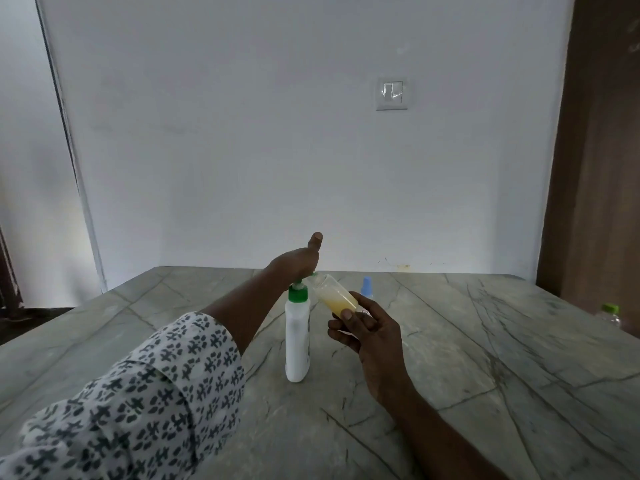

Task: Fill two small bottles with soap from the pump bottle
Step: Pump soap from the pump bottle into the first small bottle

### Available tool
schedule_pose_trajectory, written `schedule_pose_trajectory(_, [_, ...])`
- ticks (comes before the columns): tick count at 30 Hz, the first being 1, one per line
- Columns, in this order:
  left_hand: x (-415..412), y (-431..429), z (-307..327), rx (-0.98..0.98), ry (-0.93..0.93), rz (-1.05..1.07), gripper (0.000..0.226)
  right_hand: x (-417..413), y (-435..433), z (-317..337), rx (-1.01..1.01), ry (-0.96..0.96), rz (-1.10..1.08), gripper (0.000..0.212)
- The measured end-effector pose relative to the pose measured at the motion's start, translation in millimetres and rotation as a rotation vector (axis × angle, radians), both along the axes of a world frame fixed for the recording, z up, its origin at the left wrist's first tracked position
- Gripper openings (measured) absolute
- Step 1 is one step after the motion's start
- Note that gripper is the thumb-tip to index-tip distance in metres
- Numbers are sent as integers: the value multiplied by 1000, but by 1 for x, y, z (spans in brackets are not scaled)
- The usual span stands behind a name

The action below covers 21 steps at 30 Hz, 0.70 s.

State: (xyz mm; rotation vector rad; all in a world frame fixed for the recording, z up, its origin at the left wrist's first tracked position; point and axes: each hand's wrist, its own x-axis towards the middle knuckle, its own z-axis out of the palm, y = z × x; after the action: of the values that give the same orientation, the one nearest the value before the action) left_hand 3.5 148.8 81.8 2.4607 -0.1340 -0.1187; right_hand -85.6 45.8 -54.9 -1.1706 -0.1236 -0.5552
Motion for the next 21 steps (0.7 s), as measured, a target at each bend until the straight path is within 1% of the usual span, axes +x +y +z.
schedule_pose_trajectory(10, [-4,1,-3,-15,27,-3,84,0,-1,-3,10,3,4,35])
schedule_pose_trajectory(17, [3,1,3,0,25,-40,87,2,0,1,30,-6,-7,34])
schedule_pose_trajectory(21, [3,1,2,-5,24,-21,87,3,0,1,40,-14,-12,34])
